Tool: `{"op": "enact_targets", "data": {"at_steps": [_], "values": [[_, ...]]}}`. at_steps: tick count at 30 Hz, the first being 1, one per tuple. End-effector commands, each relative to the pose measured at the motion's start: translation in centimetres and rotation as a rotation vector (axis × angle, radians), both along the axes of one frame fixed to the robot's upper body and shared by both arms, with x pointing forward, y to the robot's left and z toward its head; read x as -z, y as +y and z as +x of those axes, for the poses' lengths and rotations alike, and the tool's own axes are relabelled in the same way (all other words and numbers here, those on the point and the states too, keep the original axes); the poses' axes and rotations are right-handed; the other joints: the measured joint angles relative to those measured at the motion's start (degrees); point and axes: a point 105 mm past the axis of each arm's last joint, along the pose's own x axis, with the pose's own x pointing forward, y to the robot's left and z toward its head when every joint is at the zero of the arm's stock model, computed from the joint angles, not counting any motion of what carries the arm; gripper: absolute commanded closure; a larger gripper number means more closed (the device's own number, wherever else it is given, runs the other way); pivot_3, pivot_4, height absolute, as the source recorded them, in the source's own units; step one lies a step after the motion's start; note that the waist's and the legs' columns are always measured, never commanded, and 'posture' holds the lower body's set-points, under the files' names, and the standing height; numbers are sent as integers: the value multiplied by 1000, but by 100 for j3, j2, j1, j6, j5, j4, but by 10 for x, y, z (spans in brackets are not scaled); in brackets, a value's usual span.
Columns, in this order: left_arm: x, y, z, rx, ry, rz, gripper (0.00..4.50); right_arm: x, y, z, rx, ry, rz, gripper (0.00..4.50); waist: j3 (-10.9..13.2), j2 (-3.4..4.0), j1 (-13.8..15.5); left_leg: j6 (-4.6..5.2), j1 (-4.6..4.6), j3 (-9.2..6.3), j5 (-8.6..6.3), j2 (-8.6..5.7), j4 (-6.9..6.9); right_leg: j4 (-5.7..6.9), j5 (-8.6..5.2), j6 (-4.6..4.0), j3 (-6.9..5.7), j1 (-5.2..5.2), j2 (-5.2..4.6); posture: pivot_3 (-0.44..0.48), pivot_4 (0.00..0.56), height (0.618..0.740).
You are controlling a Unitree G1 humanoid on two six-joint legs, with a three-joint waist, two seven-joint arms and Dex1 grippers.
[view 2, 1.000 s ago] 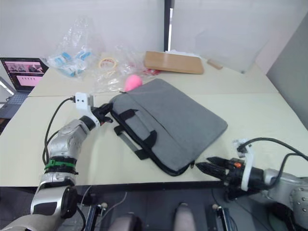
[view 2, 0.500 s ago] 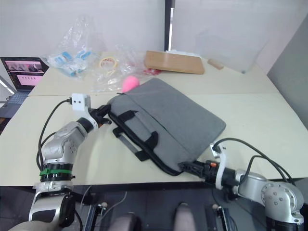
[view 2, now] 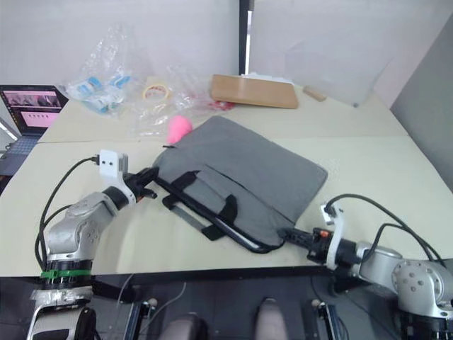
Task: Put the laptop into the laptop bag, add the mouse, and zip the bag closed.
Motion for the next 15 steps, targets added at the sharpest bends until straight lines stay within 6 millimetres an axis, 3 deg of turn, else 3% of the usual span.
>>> {"op": "enact_targets", "data": {"at_steps": [1, 7, 13, 15], "values": [[-15, -10, -27, 123, 7, -11, 4500, -34, -28, 22, 73, -145, -25, 4485, 1, 1, 4, 1, 0, -2, 0, 0, -2, 0, 0, 0, -1, 0, 0, 0, 150, 740], [-15, -30, -68, 279, 139, -65, 4500, -41, -43, 44, 64, -152, -112, 4485, 2, 4, 18, 1, -6, -1, -1, 0, -5, -4, 0, 0, -2, -7, 0, 0, 150, 740], [-23, -25, -74, 258, 126, -89, 4500, -41, -33, 49, -6, -157, -118, 4485, 2, 4, 32, 0, -8, -1, 0, 0, -3, -5, 0, 0, -2, -6, 0, 0, 150, 740], [-27, -12, -78, 244, 105, -132, 3783, -40, -36, 49, -11, -179, -154, 3749, 2, 4, -10, -1, -7, 0, 0, 0, -4, -6, 0, 0, -2, -7, 0, 0, 150, 740]]}}
